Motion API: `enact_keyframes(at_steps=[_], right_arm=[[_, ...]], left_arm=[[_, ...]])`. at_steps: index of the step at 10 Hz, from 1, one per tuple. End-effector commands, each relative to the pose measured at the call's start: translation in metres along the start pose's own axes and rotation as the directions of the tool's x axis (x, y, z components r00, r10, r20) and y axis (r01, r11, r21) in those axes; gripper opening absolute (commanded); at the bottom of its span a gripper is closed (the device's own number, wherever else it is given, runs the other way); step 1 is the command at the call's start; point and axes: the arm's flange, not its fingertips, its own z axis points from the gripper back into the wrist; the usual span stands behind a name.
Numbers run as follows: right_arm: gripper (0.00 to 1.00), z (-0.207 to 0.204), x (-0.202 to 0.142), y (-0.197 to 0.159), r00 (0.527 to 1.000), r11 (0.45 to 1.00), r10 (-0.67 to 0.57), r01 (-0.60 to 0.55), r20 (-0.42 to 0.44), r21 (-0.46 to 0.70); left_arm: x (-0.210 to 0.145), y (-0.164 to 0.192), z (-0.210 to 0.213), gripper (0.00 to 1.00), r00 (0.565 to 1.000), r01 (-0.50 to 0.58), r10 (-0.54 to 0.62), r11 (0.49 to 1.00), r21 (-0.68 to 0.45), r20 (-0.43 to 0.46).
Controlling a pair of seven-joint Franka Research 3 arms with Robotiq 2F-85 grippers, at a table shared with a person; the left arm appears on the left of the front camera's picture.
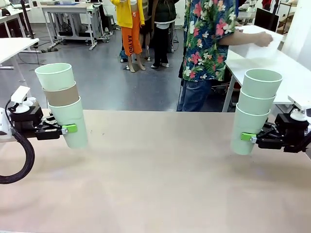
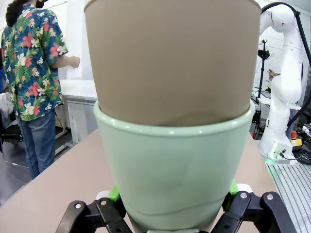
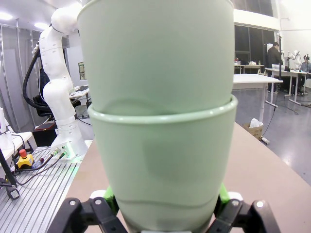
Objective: Stack the cups and store them in the basket.
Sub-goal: Place the stack of Reusable plastic cups into the Pantry Basket.
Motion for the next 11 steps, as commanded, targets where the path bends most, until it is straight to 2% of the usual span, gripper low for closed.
enact_keyframes(at_steps=[1, 11], right_arm=[[0.85, 0.0005, 0.0049, 0.0001, 1.0, 1.0, 0.011, -0.011, 0.002, -0.003], [0.85, 0.0005, 0.0049, 0.0001, 1.0, 1.0, 0.011, -0.011, 0.002, -0.003]], left_arm=[[0.0044, -0.0006, -0.0006, 0.87, 1.0, 0.009, -0.009, 1.0, -0.002, 0.005], [0.0044, -0.0006, -0.0006, 0.87, 1.0, 0.009, -0.009, 1.0, -0.002, 0.005]])
